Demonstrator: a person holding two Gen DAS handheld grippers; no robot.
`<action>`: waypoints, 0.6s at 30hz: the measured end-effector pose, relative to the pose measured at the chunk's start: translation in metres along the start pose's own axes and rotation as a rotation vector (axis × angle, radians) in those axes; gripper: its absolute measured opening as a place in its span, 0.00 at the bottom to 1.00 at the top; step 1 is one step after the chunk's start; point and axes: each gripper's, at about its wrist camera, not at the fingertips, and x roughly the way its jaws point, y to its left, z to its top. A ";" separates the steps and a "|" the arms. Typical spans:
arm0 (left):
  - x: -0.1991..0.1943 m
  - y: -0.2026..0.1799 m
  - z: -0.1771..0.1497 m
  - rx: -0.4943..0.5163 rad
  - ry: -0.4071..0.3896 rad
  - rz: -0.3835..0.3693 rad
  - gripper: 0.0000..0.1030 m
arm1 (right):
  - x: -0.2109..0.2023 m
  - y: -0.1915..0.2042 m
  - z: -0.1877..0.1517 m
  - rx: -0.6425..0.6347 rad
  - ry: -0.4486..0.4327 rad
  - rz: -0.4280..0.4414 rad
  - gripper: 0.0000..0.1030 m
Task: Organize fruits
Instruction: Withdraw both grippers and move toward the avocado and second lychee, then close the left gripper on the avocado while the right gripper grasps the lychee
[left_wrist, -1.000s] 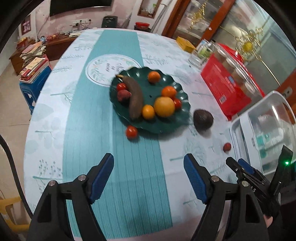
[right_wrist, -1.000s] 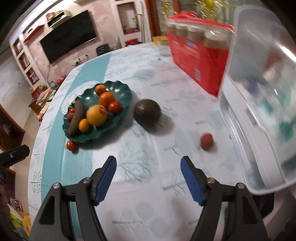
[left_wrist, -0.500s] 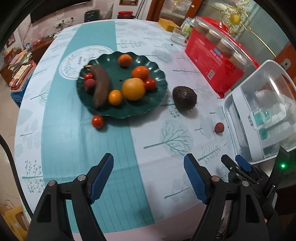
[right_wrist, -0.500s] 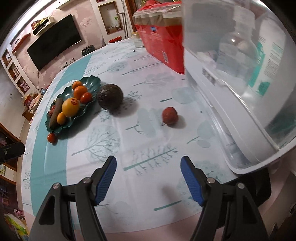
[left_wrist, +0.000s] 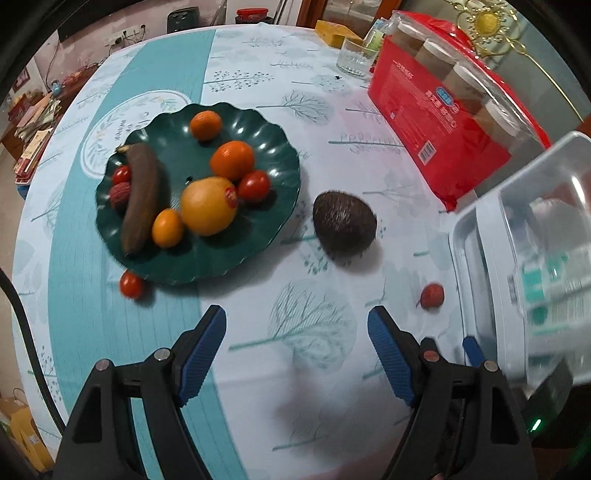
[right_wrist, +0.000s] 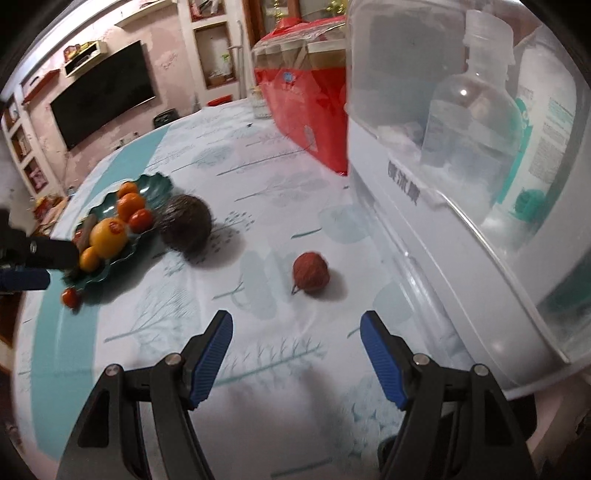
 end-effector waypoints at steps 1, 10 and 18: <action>0.003 -0.003 0.005 -0.001 0.001 0.003 0.76 | 0.004 0.002 0.001 -0.001 -0.010 -0.023 0.70; 0.042 -0.023 0.044 -0.066 0.048 -0.010 0.76 | 0.034 0.007 0.009 0.015 -0.036 -0.079 0.70; 0.073 -0.039 0.058 -0.095 0.074 -0.025 0.76 | 0.052 0.008 0.010 0.005 -0.019 -0.066 0.70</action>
